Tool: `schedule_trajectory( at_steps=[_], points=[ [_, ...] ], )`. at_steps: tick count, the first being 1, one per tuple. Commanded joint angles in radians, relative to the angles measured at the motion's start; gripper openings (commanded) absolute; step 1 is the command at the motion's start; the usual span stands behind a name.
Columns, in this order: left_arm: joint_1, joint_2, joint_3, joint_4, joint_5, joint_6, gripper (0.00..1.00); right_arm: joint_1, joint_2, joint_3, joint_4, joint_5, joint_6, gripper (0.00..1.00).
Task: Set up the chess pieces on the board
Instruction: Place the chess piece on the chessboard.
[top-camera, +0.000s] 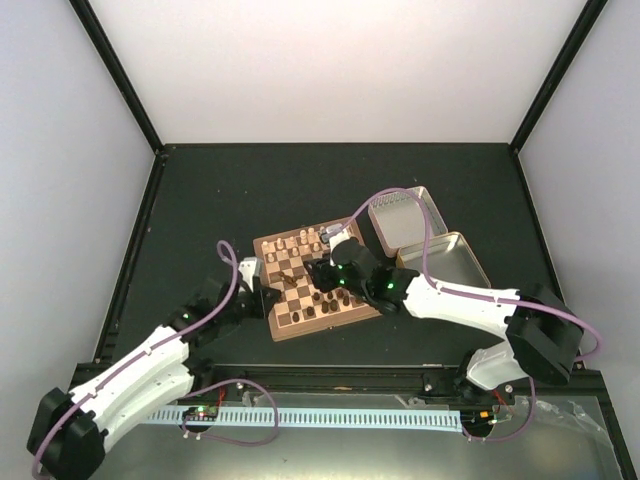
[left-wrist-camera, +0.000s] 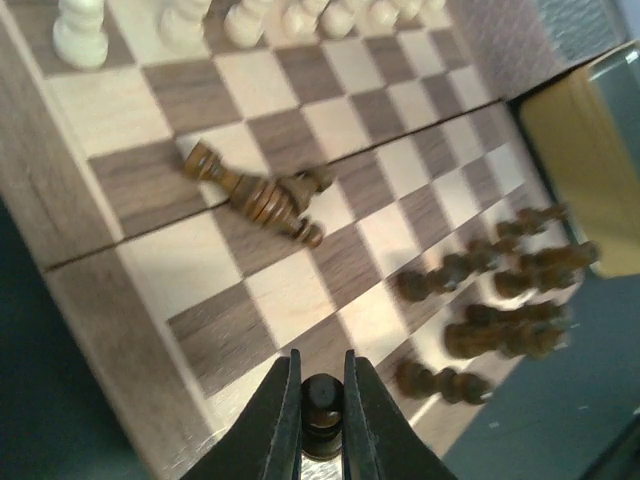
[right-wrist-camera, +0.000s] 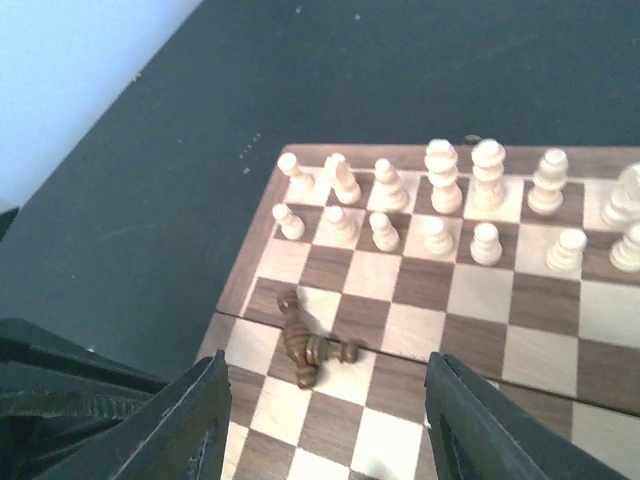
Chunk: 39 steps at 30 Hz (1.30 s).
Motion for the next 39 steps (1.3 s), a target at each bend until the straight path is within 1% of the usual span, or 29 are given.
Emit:
schedule_trajectory(
  at_steps=[1, 2, 4, 7, 17, 22, 27, 33, 35, 39],
  points=[
    [-0.123, -0.004, -0.069, 0.059, -0.293, 0.016, 0.01, 0.000, -0.026, -0.022, -0.038, 0.054, 0.045, 0.54],
    [-0.144, -0.012, -0.089, 0.073, -0.330, 0.011, 0.01, 0.000, -0.029, -0.024, -0.037, 0.055, 0.046, 0.54],
    [-0.169, -0.027, -0.120, 0.109, -0.358, 0.010, 0.02, -0.001, -0.033, -0.034, -0.035, 0.055, 0.049, 0.54],
    [-0.194, -0.030, -0.145, 0.175, -0.337, 0.020, 0.03, -0.003, -0.033, -0.038, -0.035, 0.049, 0.048, 0.54],
    [-0.248, 0.019, -0.143, 0.214, -0.368, 0.054, 0.06, -0.003, -0.027, -0.036, -0.035, 0.029, 0.042, 0.55],
    [-0.270, 0.020, -0.160, 0.228, -0.367, 0.043, 0.08, -0.004, -0.019, -0.034, -0.038, 0.025, 0.041, 0.55],
    [-0.287, 0.008, -0.168, 0.218, -0.370, 0.035, 0.14, -0.005, -0.008, -0.028, -0.041, 0.021, 0.038, 0.55],
    [-0.287, 0.001, -0.176, 0.207, -0.380, 0.024, 0.32, -0.006, -0.006, -0.024, -0.044, 0.015, 0.041, 0.55],
    [-0.288, -0.002, -0.175, 0.209, -0.380, 0.022, 0.34, -0.006, -0.005, -0.023, -0.048, 0.016, 0.040, 0.55],
    [-0.287, -0.011, -0.165, 0.185, -0.392, 0.007, 0.36, -0.006, -0.008, -0.019, -0.057, 0.015, 0.041, 0.55]
  ],
)
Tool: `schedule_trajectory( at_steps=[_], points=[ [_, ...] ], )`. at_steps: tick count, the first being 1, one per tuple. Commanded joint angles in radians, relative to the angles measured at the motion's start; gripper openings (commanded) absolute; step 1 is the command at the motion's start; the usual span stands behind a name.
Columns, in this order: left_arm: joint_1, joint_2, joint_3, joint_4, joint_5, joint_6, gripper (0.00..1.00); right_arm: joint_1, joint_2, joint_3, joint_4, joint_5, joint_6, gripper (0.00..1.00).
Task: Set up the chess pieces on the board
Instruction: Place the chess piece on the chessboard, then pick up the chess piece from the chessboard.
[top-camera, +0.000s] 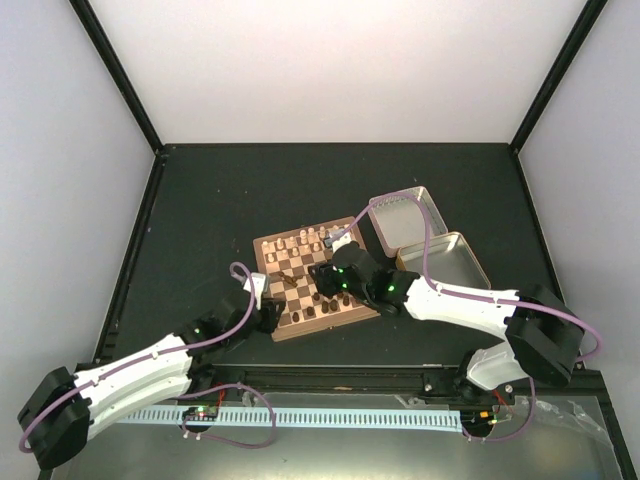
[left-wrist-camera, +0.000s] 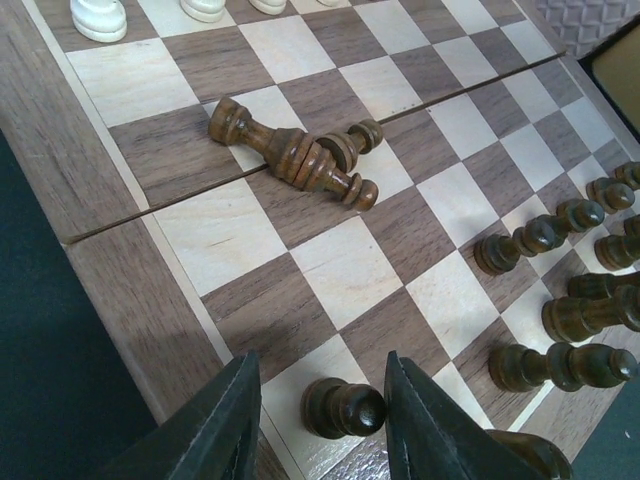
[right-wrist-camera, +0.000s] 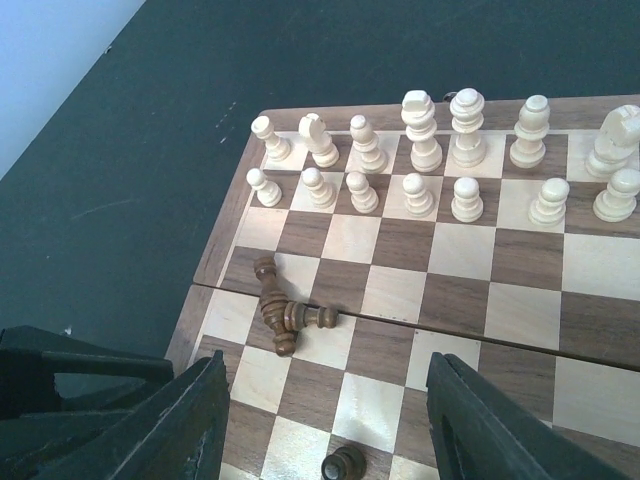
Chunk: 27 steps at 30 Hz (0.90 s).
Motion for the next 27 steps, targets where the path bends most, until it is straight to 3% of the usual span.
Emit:
schedule_trajectory(
  at_steps=[1, 8, 11, 15, 22, 27],
  points=[
    [-0.007, -0.023, 0.019, -0.019, -0.032, -0.024, 0.38, -0.004, -0.001, 0.017, -0.020, 0.003, 0.002, 0.55],
    [0.001, -0.116, 0.130, -0.149, -0.150, -0.085, 0.62, -0.017, 0.052, 0.145, -0.169, -0.068, -0.028, 0.55],
    [0.025, -0.135, 0.174, -0.190, -0.158, -0.089, 0.64, -0.021, 0.133, 0.236, -0.248, -0.133, -0.079, 0.51],
    [0.078, -0.112, 0.216, -0.229, -0.103, -0.104, 0.63, -0.021, 0.248, 0.337, -0.315, -0.175, -0.116, 0.40],
    [0.227, -0.062, 0.216, -0.187, 0.176, -0.104, 0.58, -0.021, 0.397, 0.453, -0.397, -0.159, -0.095, 0.37],
    [0.279, 0.039, 0.236, -0.132, 0.338, -0.092, 0.42, -0.021, 0.465, 0.493, -0.443, -0.130, -0.015, 0.32]
  ],
)
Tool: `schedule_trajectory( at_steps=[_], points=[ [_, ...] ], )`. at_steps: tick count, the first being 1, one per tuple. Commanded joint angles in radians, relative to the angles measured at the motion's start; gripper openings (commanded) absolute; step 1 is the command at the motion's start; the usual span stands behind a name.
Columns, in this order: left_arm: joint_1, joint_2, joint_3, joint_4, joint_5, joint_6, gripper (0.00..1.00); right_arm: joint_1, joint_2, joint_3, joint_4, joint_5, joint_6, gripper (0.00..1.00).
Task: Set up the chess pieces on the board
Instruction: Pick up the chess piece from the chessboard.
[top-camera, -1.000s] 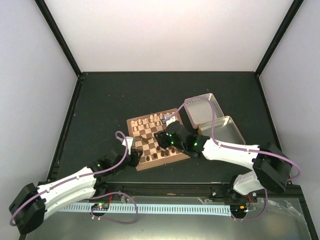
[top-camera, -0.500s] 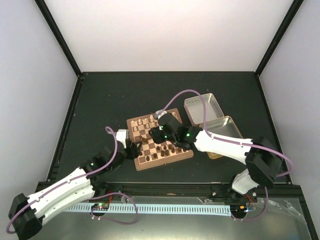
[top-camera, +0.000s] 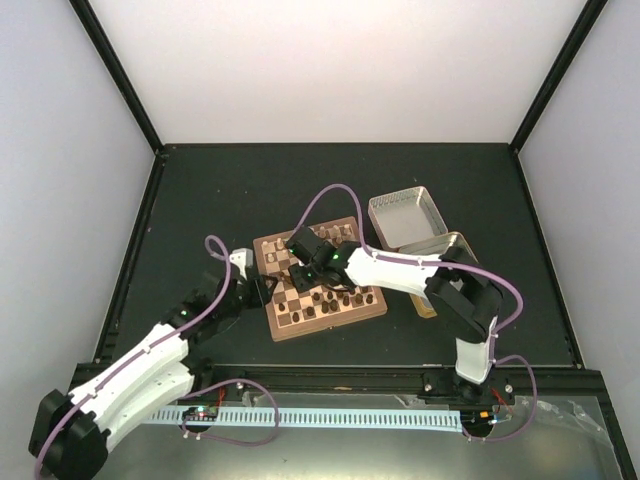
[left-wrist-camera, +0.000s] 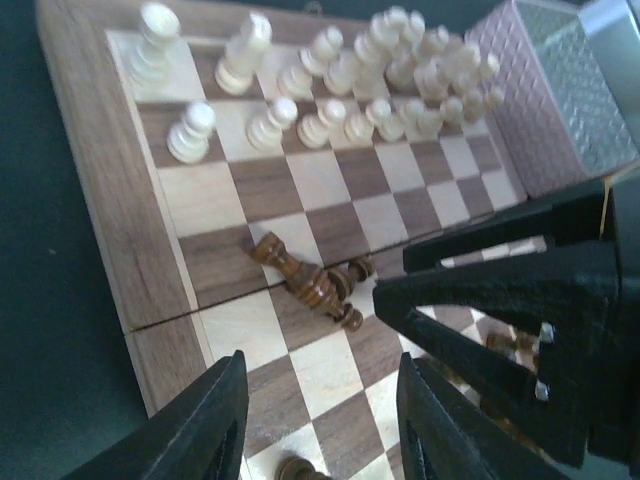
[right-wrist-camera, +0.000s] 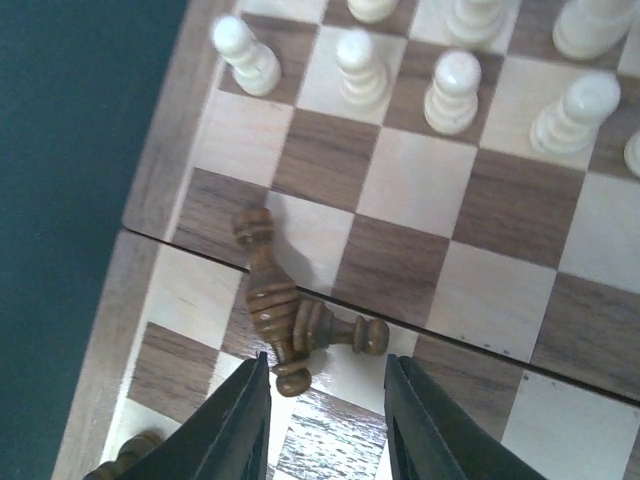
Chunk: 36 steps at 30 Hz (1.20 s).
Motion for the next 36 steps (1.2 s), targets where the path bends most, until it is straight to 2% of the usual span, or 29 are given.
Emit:
schedule_trajectory(
  at_steps=[1, 10, 19, 36],
  points=[
    [0.025, 0.083, 0.048, 0.055, 0.179, 0.011, 0.40, -0.004, 0.035, 0.038, -0.060, 0.036, 0.077, 0.31],
    [0.037, 0.253, 0.117, 0.073, 0.167, 0.021, 0.37, -0.007, 0.067, 0.048, -0.031, 0.095, 0.127, 0.27],
    [0.041, 0.367, 0.149, 0.111, 0.114, -0.007, 0.26, -0.010, 0.080, 0.038, 0.014, 0.091, 0.138, 0.25],
    [0.056, 0.521, 0.186, 0.166, 0.159, -0.035, 0.26, -0.010, 0.088, 0.008, 0.016, 0.106, 0.111, 0.16]
  ],
)
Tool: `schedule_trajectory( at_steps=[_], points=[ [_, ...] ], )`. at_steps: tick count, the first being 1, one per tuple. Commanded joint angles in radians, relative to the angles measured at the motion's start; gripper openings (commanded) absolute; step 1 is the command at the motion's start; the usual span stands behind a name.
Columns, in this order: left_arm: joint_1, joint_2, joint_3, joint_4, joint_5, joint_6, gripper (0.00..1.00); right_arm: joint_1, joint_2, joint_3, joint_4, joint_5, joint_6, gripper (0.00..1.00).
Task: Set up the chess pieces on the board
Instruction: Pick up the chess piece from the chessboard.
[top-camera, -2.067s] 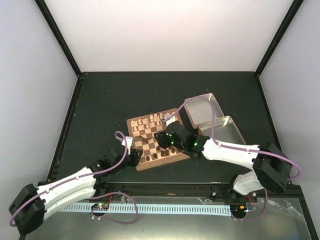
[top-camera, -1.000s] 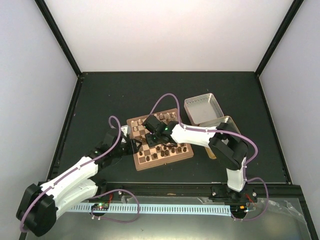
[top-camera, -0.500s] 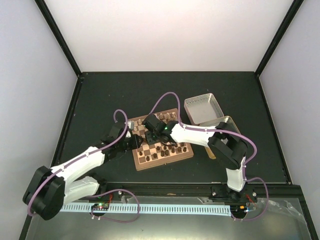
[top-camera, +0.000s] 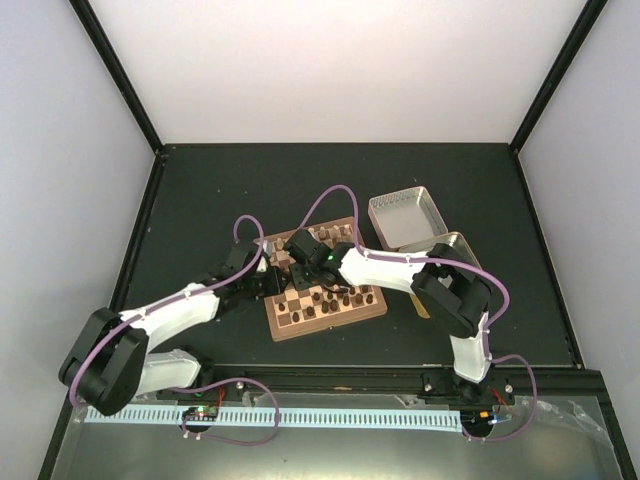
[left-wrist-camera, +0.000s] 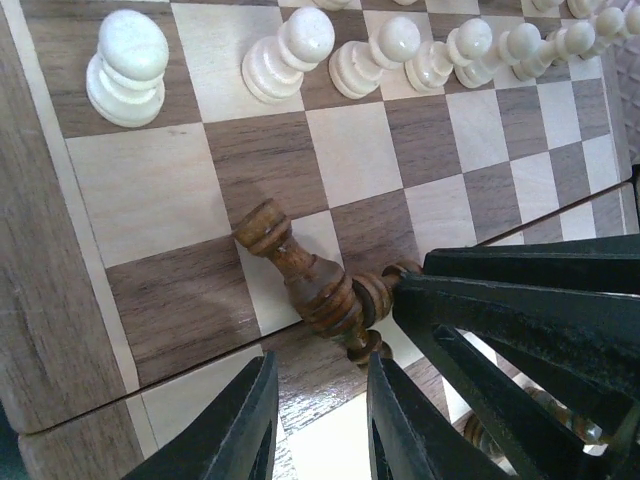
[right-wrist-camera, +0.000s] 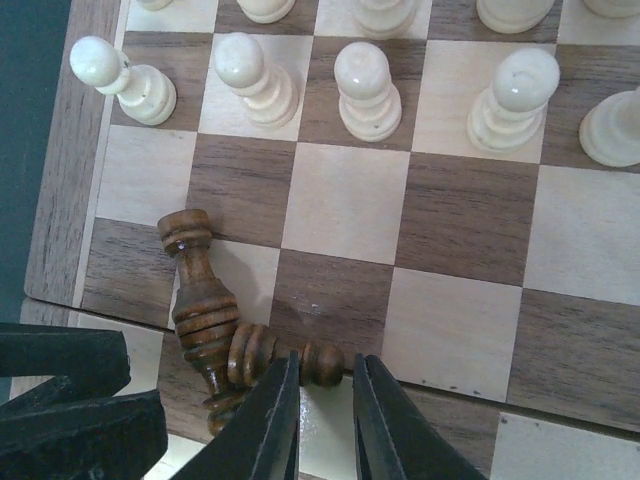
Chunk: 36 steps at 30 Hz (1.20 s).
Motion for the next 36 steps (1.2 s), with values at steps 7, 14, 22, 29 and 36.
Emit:
schedule_trajectory(
  at_steps=[7, 14, 22, 29, 36],
  points=[
    [0.013, 0.033, 0.053, 0.046, 0.045, -0.019, 0.29, -0.005, -0.009, -0.022, 0.011, 0.027, -0.060, 0.15],
    [0.015, 0.050, 0.060, 0.063, 0.011, -0.055, 0.29, -0.004, -0.037, -0.043, 0.041, -0.005, -0.121, 0.15],
    [0.015, 0.107, 0.064, 0.060, -0.023, -0.097, 0.27, -0.005, -0.056, -0.063, 0.066, -0.007, -0.113, 0.15],
    [0.016, 0.111, 0.072, 0.060, -0.042, -0.112, 0.24, -0.005, -0.108, -0.088, 0.112, -0.013, -0.086, 0.16],
    [0.017, 0.132, 0.089, 0.020, -0.041, -0.099, 0.18, -0.005, -0.104, -0.062, 0.113, -0.010, -0.086, 0.22]
  ],
)
